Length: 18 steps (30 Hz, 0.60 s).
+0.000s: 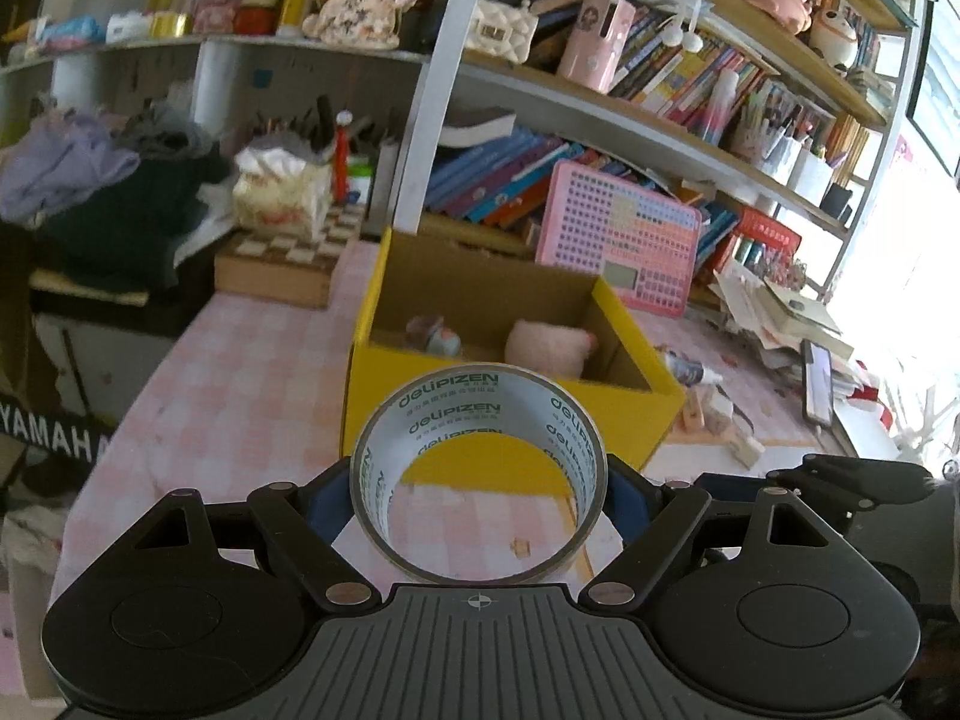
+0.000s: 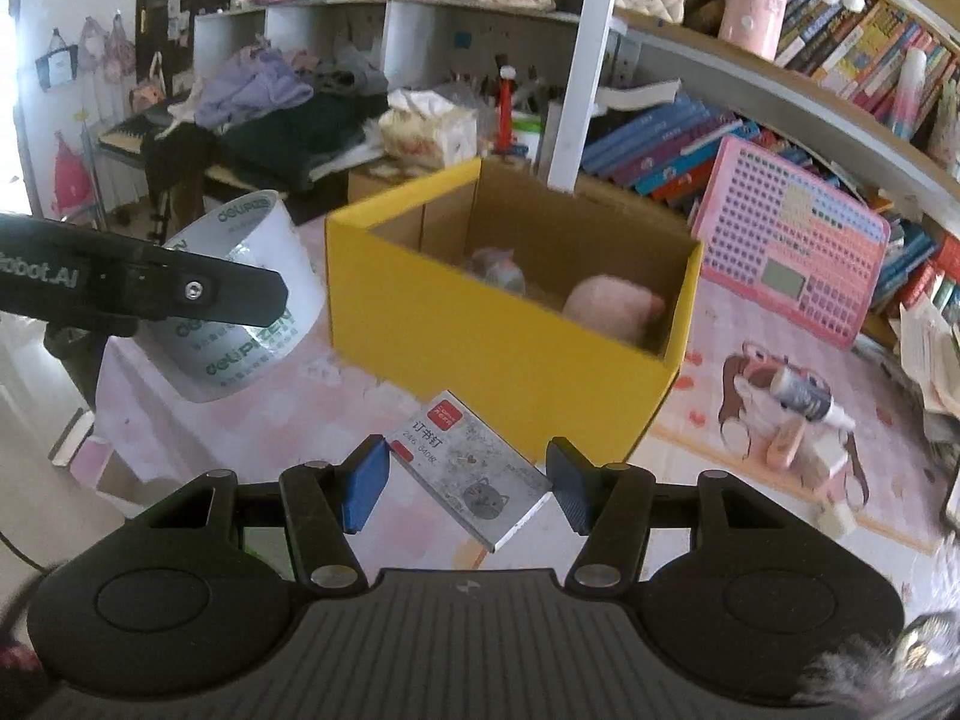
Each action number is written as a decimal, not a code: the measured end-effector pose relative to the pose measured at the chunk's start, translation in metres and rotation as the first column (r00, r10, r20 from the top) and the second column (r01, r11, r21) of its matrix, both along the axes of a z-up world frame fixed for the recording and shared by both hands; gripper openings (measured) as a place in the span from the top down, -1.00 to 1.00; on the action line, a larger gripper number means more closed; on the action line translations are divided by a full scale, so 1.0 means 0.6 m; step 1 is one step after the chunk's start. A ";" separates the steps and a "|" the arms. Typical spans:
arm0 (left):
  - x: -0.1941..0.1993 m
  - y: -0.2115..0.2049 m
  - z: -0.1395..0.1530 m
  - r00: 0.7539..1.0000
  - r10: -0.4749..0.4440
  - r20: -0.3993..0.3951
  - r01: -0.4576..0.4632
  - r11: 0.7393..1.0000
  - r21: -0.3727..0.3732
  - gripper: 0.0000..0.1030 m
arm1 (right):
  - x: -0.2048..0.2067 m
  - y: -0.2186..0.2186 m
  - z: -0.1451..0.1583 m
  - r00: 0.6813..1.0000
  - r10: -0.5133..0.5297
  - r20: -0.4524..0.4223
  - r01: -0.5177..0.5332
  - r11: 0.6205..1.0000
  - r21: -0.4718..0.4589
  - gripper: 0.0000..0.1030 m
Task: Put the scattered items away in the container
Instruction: 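Carry the tape roll and small box over the yellow box with both tools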
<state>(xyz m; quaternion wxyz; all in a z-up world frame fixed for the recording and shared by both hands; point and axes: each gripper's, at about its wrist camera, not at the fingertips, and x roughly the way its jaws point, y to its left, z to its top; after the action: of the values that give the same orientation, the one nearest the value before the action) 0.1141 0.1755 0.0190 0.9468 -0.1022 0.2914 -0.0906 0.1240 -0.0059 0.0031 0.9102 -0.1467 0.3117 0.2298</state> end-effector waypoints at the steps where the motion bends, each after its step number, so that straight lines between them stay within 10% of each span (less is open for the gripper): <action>1: 0.008 0.000 0.005 1.000 0.000 0.010 0.000 1.000 0.005 -0.64 | 0.007 -0.001 0.006 1.000 0.004 0.009 -0.004 1.000 0.003 -0.08; 18: 0.162 -0.022 0.057 0.993 -0.051 0.102 0.042 0.995 0.086 -0.64 | 0.172 -0.002 0.059 0.990 0.061 0.126 -0.059 0.998 -0.018 -0.08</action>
<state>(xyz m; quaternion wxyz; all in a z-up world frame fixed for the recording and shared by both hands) 0.2112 0.1623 0.0530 0.9618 -0.0508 0.2473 -0.1056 0.2272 -0.0068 0.0383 0.9197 -0.1769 0.2505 0.2452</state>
